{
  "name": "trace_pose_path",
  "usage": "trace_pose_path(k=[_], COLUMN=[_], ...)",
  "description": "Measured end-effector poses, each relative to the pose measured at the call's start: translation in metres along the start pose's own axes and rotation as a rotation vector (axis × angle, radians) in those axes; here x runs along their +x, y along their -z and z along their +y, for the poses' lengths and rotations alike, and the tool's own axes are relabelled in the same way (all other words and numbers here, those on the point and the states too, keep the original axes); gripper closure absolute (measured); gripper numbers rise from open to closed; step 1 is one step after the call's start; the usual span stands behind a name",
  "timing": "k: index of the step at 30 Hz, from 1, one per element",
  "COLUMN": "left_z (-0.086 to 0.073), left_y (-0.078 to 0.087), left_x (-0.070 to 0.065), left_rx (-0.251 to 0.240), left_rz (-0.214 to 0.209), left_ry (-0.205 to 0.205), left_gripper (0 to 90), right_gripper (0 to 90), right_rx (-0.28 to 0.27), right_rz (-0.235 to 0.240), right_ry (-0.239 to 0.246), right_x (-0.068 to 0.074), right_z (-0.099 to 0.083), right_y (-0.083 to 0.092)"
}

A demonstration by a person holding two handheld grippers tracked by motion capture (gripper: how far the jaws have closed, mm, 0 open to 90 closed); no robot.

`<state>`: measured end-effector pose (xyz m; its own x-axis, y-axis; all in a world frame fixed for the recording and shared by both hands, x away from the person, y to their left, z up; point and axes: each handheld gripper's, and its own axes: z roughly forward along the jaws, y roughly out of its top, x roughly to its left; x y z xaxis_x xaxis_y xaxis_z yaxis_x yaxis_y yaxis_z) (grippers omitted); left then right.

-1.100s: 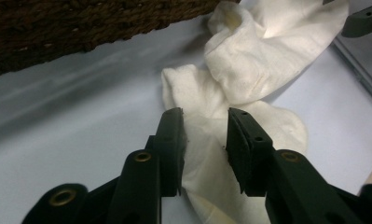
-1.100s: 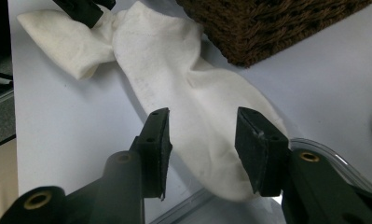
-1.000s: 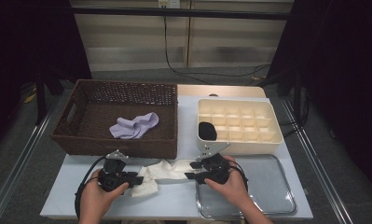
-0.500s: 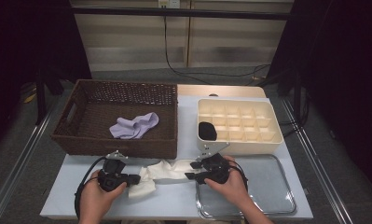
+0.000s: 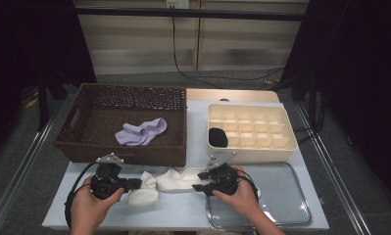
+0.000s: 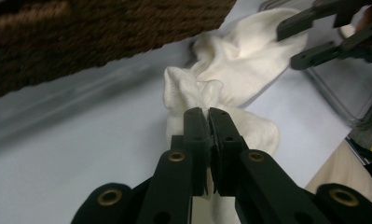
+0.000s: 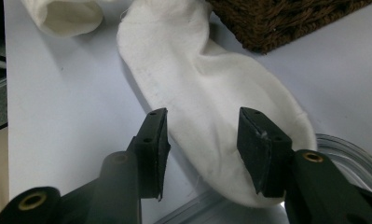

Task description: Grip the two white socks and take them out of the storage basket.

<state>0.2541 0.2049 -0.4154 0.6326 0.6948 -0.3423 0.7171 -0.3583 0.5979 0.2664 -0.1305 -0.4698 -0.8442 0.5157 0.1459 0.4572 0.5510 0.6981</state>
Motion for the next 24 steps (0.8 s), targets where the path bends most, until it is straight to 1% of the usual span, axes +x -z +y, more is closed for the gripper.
trace_pose_path(k=[3,4,5,7,8,9,10,12,13,14,15,16,17,18,20,21,22,24], left_z=[0.005,0.006,0.008,0.011,0.012,0.014,0.014,0.016,0.017,0.018,0.019,0.021,0.023,0.026,0.030,0.032,0.034,0.037], left_y=[-0.002,-0.004,-0.005,-0.010,-0.013,-0.017,-0.020,-0.029,-0.034,-0.038,-0.041,-0.044,-0.046,-0.048,-0.052,-0.053,-0.056,-0.062], left_x=[-0.006,-0.008,-0.008,-0.010,-0.010,-0.010,-0.010,-0.011,-0.012,-0.013,-0.014,-0.014,-0.015,-0.016,-0.018,-0.019,-0.019,-0.020], left_rx=[-0.018,-0.023,-0.030,-0.047,-0.051,-0.052,-0.055,-0.034,-0.032,-0.023,-0.020,-0.015,-0.005,-0.004,-0.002,0.001,0.004,0.014], left_rz=[-0.007,-0.013,-0.020,-0.021,-0.025,-0.034,-0.032,-0.021,-0.023,-0.024,-0.010,-0.004,-0.012,-0.005,0.006,0.002,-0.006,-0.008], left_ry=[-0.018,-0.020,-0.031,-0.027,-0.028,-0.022,-0.016,-0.023,-0.021,-0.023,-0.031,-0.041,-0.042,-0.048,-0.053,-0.055,-0.052,-0.050], left_gripper=[86.5,86.5,86.5,86.5,86.4,86.4,86.4,86.4,86.4,86.4,86.3,86.3,86.3,86.3,86.3,86.3,86.3,86.2], right_gripper=[52.9,52.9,52.7,52.7,52.4,52.3,51.9,51.3,51.3,51.3,51.3,51.2,51.2,51.0,51.0,51.0,51.0,51.0], right_rx=[-0.002,-0.003,-0.001,-0.005,-0.002,-0.013,-0.013,-0.015,-0.019,-0.021,-0.029,-0.027,-0.025,-0.027,-0.030,-0.028,-0.028,-0.026], right_rz=[0.001,-0.001,-0.002,-0.002,-0.007,-0.004,-0.003,-0.007,-0.006,0.002,0.003,0.001,0.002,0.004,0.008,0.012,0.010,0.018], right_ry=[0.000,0.004,0.002,0.005,0.007,0.007,0.009,0.005,0.002,0.010,0.013,0.020,0.023,0.035,0.034,0.028,0.035,0.049], right_x=[0.001,0.001,0.001,0.002,0.003,0.003,0.003,0.004,0.005,0.007,0.008,0.011,0.013,0.014,0.016,0.018,0.019,0.024], right_z=[0.000,0.000,0.000,0.000,0.000,0.001,0.001,0.001,0.002,0.002,0.003,0.004,0.005,0.006,0.006,0.006,0.007,0.008], right_y=[0.000,0.001,0.001,0.003,0.004,0.005,0.007,0.009,0.009,0.010,0.011,0.011,0.012,0.012,0.012,0.011,0.011,0.009])
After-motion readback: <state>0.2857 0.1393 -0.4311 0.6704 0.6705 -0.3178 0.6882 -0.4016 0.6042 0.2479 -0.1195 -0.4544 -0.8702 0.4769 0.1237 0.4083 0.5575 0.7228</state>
